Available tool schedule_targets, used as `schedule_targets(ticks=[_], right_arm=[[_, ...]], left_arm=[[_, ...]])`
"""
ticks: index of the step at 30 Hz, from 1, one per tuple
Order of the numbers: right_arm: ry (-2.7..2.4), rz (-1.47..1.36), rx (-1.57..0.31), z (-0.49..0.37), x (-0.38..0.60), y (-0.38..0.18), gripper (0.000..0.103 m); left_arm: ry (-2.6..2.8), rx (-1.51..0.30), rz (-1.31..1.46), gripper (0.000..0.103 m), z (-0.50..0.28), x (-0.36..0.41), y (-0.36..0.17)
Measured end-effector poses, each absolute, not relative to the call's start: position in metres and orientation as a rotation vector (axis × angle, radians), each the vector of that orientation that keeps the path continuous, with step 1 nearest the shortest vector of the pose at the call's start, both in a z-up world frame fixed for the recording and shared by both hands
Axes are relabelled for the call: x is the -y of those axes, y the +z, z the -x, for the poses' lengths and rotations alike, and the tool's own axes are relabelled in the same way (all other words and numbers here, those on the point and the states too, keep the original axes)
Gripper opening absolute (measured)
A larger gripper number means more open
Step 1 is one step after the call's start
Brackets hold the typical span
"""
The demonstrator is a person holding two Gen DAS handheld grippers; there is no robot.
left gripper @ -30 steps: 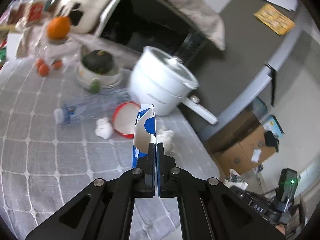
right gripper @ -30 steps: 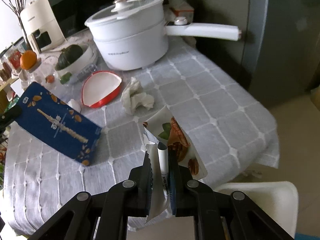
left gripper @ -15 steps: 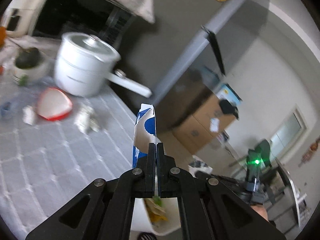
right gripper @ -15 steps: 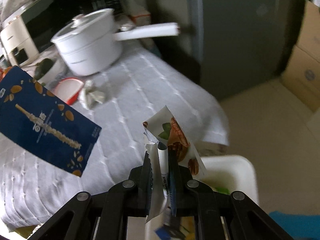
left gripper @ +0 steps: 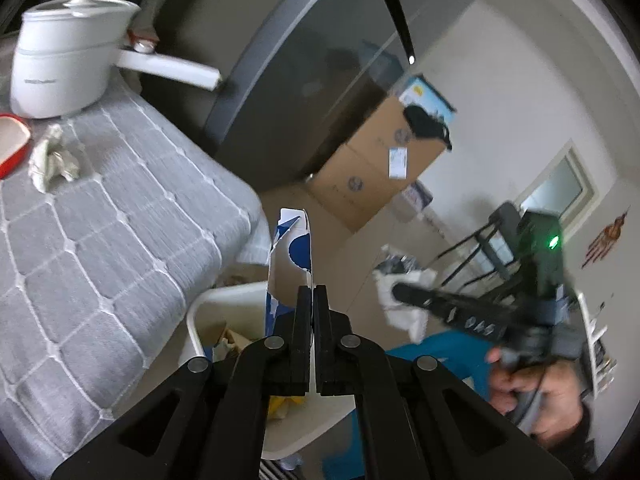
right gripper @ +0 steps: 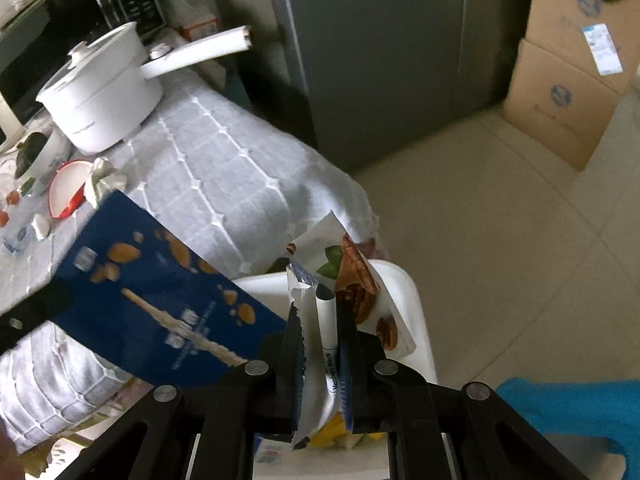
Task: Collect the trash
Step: 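Carry the milk carton and snack wrapper to the white bin and release both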
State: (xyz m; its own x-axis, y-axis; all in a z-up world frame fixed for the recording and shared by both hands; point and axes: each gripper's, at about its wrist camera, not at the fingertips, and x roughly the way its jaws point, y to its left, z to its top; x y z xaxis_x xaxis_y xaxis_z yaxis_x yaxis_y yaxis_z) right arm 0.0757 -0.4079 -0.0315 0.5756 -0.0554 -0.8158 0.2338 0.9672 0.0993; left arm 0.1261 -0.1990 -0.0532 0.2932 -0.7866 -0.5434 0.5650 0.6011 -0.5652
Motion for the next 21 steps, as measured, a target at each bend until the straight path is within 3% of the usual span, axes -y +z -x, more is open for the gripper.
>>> schedule_targets(ticks=[8, 9, 10, 11, 12, 13, 21], right_arm=[[-0.180, -0.207, -0.982, -0.071, 0.420, -0.042, 0.013], [-0.180, -0.211, -0.986, -0.071, 0.422, -0.043, 0.013], [-0.179, -0.213, -0.988, -0.071, 0.422, -0.043, 0.013], [-0.178, -0.213, -0.990, -0.071, 0.422, -0.044, 0.013], [-0.176, -0.213, -0.993, -0.072, 0.422, -0.044, 0.013], [-0.175, -0.212, -0.995, -0.072, 0.422, -0.045, 0.013], [-0.170, -0.210, -1.036, -0.077, 0.418, -0.052, 0.015]], left_arm=[[-0.890, -0.959, 0.137, 0.005, -0.134, 0.218, -0.100], [-0.879, -0.973, 0.121, 0.016, -0.134, 0.219, -0.101], [-0.872, -0.982, 0.107, 0.040, -0.134, 0.219, -0.101], [-0.863, -0.984, 0.093, 0.055, -0.134, 0.219, -0.101], [-0.839, -0.974, 0.068, 0.077, -0.132, 0.216, -0.099], [-0.810, -0.964, 0.043, 0.085, -0.131, 0.213, -0.096], [-0.636, -0.909, -0.133, 0.096, -0.131, 0.176, -0.078]])
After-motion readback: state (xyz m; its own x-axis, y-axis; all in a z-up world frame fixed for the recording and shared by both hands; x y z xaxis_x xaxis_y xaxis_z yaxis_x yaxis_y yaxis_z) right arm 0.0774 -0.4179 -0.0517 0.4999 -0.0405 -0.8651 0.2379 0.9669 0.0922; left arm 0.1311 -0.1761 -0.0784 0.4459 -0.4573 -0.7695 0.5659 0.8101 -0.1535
